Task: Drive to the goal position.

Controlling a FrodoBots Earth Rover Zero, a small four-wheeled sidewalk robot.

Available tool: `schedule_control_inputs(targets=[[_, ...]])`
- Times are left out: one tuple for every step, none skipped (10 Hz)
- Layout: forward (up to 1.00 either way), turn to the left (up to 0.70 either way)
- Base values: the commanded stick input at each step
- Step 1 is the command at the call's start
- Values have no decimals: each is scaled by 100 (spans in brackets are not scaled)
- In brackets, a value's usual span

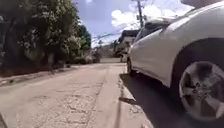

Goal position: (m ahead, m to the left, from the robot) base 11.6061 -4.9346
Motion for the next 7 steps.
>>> schedule_control_inputs(targets=[[70,0],[70,0],[70,0],[70,0],[70,0],[70,0],[70,0]])
